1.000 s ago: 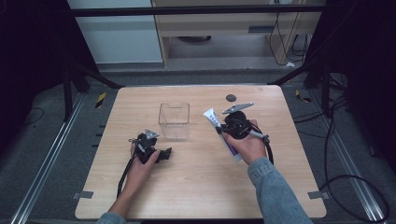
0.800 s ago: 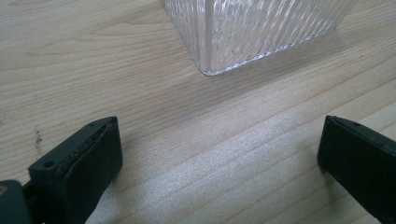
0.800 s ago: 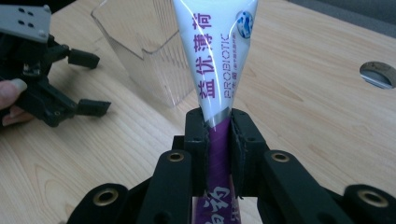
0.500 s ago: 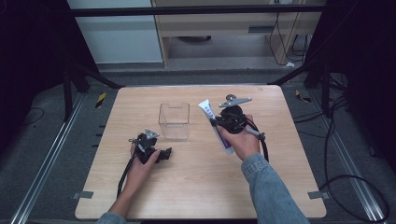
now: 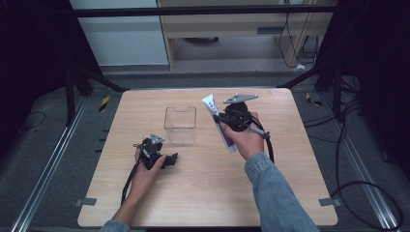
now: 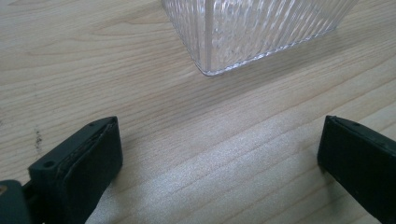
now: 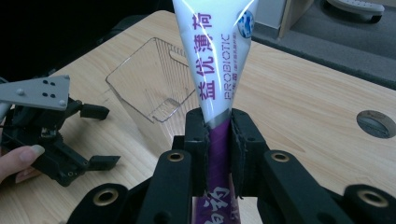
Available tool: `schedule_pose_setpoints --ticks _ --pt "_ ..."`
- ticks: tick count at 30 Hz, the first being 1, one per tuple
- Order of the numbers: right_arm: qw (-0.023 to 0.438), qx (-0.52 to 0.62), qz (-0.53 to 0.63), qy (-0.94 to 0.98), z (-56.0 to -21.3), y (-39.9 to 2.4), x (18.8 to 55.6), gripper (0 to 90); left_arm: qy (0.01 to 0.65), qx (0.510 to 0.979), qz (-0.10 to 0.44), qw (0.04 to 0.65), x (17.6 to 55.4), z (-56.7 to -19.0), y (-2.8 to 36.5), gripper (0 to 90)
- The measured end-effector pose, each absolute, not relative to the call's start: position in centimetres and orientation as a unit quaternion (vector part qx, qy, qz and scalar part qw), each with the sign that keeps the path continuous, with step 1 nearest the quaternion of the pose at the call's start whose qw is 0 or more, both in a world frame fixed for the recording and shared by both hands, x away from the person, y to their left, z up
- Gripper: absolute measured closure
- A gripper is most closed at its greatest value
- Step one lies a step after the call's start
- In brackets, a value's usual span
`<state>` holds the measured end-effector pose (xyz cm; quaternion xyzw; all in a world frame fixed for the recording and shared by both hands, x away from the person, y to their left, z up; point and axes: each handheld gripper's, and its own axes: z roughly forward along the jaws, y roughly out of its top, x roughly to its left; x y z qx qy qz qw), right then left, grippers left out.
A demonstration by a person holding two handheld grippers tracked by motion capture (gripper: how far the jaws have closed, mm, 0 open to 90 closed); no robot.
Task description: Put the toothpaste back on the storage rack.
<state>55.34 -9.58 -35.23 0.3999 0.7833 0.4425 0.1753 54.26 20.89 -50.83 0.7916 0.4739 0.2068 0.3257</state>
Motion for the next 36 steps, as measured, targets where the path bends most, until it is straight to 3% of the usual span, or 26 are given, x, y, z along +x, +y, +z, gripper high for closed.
schedule_pose_setpoints --ticks 36 --pt "0.200 0.383 0.488 0.758 -31.5 -5.8 57.6 78.7 0.472 0.792 0.208 0.327 54.2 -50.8 20.8 0.0"
